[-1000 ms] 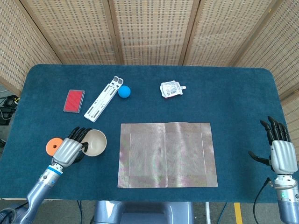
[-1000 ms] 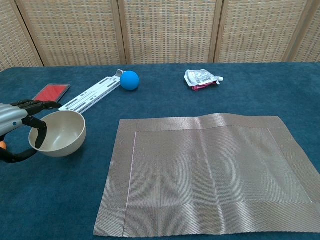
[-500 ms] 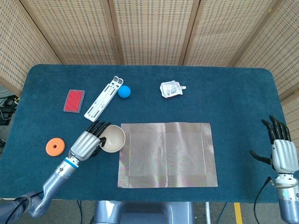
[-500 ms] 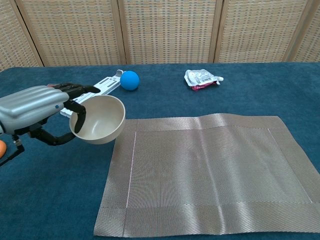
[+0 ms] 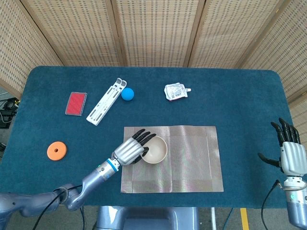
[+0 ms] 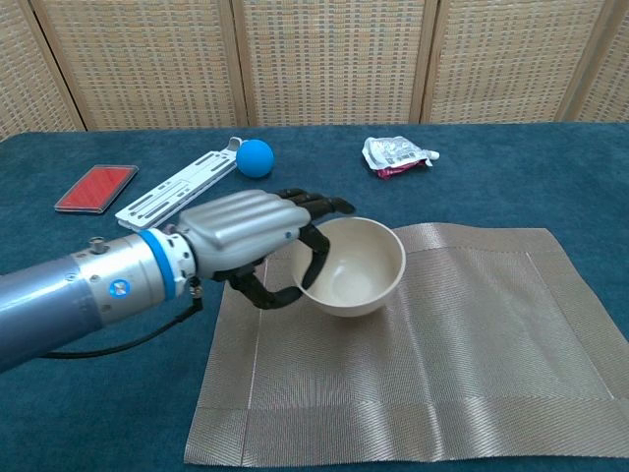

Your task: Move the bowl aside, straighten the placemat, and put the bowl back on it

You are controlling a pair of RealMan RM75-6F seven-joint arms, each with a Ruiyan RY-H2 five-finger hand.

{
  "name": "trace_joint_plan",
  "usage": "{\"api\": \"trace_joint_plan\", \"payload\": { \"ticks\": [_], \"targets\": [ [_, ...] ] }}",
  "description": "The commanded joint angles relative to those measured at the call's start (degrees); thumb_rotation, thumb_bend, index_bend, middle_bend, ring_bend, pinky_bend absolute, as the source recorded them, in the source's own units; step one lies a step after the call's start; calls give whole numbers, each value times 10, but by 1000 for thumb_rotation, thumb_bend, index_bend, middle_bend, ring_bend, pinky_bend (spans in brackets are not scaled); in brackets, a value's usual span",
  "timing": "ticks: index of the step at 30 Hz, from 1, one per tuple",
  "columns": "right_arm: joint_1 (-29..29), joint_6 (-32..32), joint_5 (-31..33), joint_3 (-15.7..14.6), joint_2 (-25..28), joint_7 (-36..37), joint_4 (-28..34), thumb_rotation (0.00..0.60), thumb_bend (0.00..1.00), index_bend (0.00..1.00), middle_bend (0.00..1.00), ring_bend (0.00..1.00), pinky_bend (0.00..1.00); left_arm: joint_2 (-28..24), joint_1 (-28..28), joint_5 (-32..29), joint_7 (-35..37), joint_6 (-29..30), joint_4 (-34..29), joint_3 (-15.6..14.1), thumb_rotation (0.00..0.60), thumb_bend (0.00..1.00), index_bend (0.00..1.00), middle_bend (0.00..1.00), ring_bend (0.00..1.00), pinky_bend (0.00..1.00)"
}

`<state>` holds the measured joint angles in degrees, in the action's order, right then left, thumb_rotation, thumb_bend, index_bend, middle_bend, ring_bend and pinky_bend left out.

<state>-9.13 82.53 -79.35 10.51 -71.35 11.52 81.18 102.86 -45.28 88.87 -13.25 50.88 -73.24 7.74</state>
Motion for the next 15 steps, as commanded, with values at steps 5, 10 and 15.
{"api": "trace_joint_plan", "payload": {
  "ticks": [5,10,15],
  "targets": [
    [-2,-5,4,1,-3,-1,-6,600,227,145,0,0,0,71,-54,-29,-13,-50,63,23,600,500,613,0,0,0],
    [-2,-6,5,1,-5,-2,-8,600,227,145,0,0,0,90,-66,-41,-14,-56,76,27,600,441,526,0,0,0],
    [-2,-4,2,0,-6,-5,-7,600,227,145,0,0,0,87,-68,-51,-22,-57,71,25,600,262,282,0,0,0]
  ]
}}
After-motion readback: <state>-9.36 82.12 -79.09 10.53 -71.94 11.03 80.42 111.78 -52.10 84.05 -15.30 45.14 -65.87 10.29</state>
